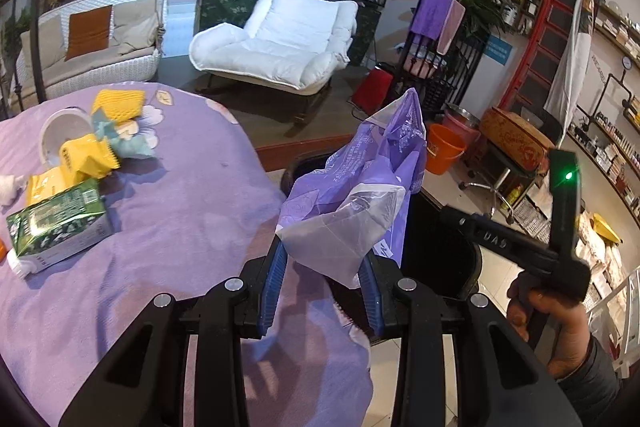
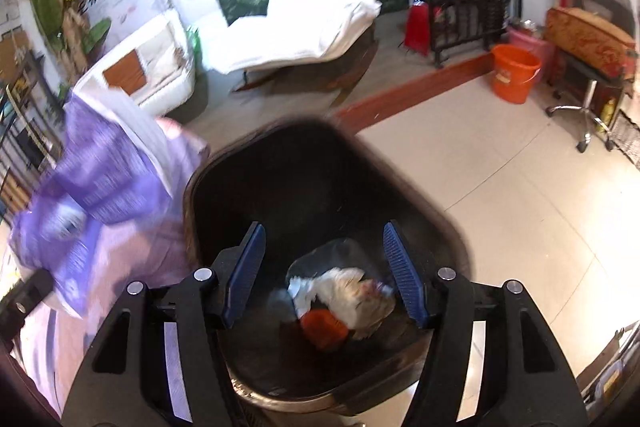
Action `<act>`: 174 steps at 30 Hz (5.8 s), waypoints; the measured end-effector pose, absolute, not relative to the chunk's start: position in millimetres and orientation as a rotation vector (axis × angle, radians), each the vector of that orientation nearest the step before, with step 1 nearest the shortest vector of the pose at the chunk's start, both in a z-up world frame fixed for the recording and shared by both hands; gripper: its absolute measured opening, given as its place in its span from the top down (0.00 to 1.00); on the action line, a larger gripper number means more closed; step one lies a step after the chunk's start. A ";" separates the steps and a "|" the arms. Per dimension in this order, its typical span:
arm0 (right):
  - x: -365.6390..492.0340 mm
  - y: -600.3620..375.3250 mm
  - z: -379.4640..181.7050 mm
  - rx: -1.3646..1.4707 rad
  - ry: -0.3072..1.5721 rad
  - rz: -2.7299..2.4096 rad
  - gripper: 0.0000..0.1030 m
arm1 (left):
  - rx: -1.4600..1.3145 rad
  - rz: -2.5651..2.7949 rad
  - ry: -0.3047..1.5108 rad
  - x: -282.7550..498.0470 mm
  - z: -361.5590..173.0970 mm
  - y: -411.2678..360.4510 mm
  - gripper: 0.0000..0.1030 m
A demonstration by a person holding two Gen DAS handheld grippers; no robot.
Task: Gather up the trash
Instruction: 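Carry the purple bag and tissue over the black bin with both tools, then open both tools to drop the bag and tissue into the bin, then move both tools back over the bed toward the remaining trash, then grasp the orange peel with the left tool while the right tool grasps the green carton, then carry the orange peel and green carton over the black bin with both tools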
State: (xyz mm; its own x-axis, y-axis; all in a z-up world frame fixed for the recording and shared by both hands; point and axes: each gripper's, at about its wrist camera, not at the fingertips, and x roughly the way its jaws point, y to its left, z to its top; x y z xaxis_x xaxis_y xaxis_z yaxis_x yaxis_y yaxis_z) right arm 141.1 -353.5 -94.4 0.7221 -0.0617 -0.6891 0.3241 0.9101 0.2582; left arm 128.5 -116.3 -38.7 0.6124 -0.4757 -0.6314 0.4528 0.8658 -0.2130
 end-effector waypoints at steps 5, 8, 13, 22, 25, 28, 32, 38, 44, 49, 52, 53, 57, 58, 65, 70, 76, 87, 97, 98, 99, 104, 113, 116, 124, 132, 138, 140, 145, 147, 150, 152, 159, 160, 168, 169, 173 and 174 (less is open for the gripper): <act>126.7 -375.3 -76.5 0.405 0.665 -0.294 0.38 | 0.011 -0.566 0.784 141.2 -44.7 -146.2 0.66; 120.5 -384.9 -70.1 0.408 0.640 -0.324 0.36 | 0.037 -0.578 0.821 148.5 -50.0 -164.3 0.66; 116.3 -398.8 -66.5 0.418 0.629 -0.353 0.36 | 0.106 -0.590 0.872 158.2 -59.0 -193.6 0.66; 110.1 -413.7 -67.7 0.438 0.620 -0.397 0.33 | 0.203 -0.600 0.947 166.9 -82.7 -225.7 0.66; 109.1 -418.2 -68.1 0.453 0.615 -0.416 0.27 | 0.216 -0.606 0.954 166.7 -85.6 -233.0 0.61; 109.8 -422.4 -68.7 0.460 0.617 -0.427 0.27 | 0.232 -0.611 0.949 164.6 -86.7 -238.1 0.39; 106.1 -424.7 -70.9 0.466 0.615 -0.438 0.26 | 0.224 -0.632 0.923 161.0 -84.2 -235.6 0.32; 107.0 -421.8 -71.7 0.469 0.618 -0.422 0.26 | 0.192 -0.646 0.868 150.3 -73.5 -226.0 0.26; 112.5 -408.6 -66.8 0.451 0.610 -0.368 0.26 | 0.160 -0.622 0.807 139.0 -61.1 -208.8 0.23; 116.0 -389.8 -62.5 0.423 0.603 -0.309 0.25 | 0.131 -0.584 0.776 131.4 -53.8 -186.9 0.21; 119.9 -377.5 -60.1 0.409 0.606 -0.267 0.24 | 0.114 -0.558 0.755 128.1 -49.0 -174.8 0.20; 121.0 -372.9 -59.6 0.403 0.608 -0.254 0.24 | 0.110 -0.541 0.744 126.3 -47.6 -167.9 0.20; 127.6 -352.3 -58.4 0.383 0.620 -0.198 0.24 | 0.097 -0.491 0.719 124.0 -42.2 -147.3 0.19; 130.0 -345.4 -58.3 0.379 0.624 -0.179 0.24 | 0.093 -0.480 0.714 123.3 -41.5 -141.9 0.18; 146.7 -300.1 -59.0 0.337 0.660 -0.053 0.24 | 0.037 -0.349 0.697 117.4 -42.7 -83.7 0.17; 158.8 -257.1 -60.8 0.297 0.685 0.054 0.24 | -0.029 -0.235 0.702 116.5 -44.0 -27.6 0.17; 171.0 -202.0 -61.9 0.229 0.719 0.216 0.24 | -0.108 -0.092 0.708 114.5 -45.2 36.3 0.17; 191.3 -84.0 -60.9 -0.007 0.774 0.639 0.24 | -0.198 0.136 0.767 132.9 -54.3 139.9 0.21; 216.2 -35.8 -58.7 -0.181 0.788 0.784 0.24 | -0.314 0.169 0.882 189.8 -74.6 194.7 0.28; 218.1 -31.4 -57.8 -0.208 0.778 0.798 0.24 | -0.320 0.166 0.890 194.7 -76.3 196.0 0.28; 219.4 -26.8 -56.8 -0.229 0.768 0.806 0.24 | -0.323 0.167 0.898 199.3 -77.0 196.2 0.28; 225.4 -4.2 -52.3 -0.388 0.710 0.854 0.24 | -0.317 0.174 0.939 221.0 -84.4 197.2 0.45; 252.1 50.0 -65.3 -0.721 0.646 0.919 0.24 | -0.327 0.142 0.914 204.6 -79.8 199.8 0.79; 260.1 68.8 -70.8 -0.842 0.606 0.943 0.24 | -0.353 0.136 0.893 190.5 -77.2 202.8 0.79; 255.5 103.3 -97.2 -1.048 0.566 1.004 0.39 | -0.363 0.138 0.861 166.3 -74.6 201.2 0.80; 258.8 92.7 -70.5 -0.869 0.575 0.940 0.51 | -0.358 0.138 0.835 154.7 -71.5 196.0 0.80; 254.8 56.7 -35.1 -0.562 0.589 0.922 0.51 | -0.370 0.111 0.811 139.4 -65.9 185.7 0.80; 247.5 46.7 -28.5 -0.495 0.588 0.915 0.51 | -0.371 0.096 0.803 134.4 -64.7 179.6 0.80; 222.6 21.8 -22.6 -0.366 0.585 0.895 0.51 | -0.371 0.052 0.782 121.8 -60.1 158.5 0.80; 214.1 12.4 -20.1 -0.322 0.583 0.881 0.51 | -0.361 0.035 0.772 118.0 -57.2 149.1 0.80; 203.8 -4.8 -16.3 -0.268 0.578 0.856 0.51 | -0.341 0.003 0.758 114.6 -51.6 133.9 0.80; 198.2 -16.8 -14.1 -0.235 0.577 0.844 0.51 | -0.330 -0.021 0.750 113.3 -47.2 123.1 0.80; 178.6 -66.0 -12.7 -0.127 0.575 0.774 0.51 | -0.289 -0.097 0.727 104.5 -38.7 83.5 0.80; 176.6 -72.3 -12.4 -0.114 0.575 0.762 0.51 | -0.283 -0.109 0.728 104.9 -38.4 78.3 0.80; 157.9 -139.6 -13.0 -0.017 0.569 0.626 0.51 | -0.245 -0.203 0.736 105.9 -38.4 36.9 0.80; 157.2 -146.8 -13.8 -0.006 0.572 0.613 0.51 | -0.235 -0.217 0.735 106.7 -37.8 31.0 0.80; 153.0 -185.7 -21.0 0.036 0.581 0.515 0.51 | -0.208 -0.259 0.732 107.0 -35.4 12.6 0.80; 152.7 -193.7 -23.3 0.044 0.583 0.492 0.51 | -0.200 -0.270 0.733 107.8 -35.2 7.7 0.80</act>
State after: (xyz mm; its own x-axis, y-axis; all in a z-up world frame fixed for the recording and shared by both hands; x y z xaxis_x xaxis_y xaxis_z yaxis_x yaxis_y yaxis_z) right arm 152.7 -193.7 -23.3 0.7230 0.4575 -0.5177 -0.4331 0.8839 0.1763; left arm 107.8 7.7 -35.2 0.7113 -0.3112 -0.6302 0.1724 0.9465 -0.2728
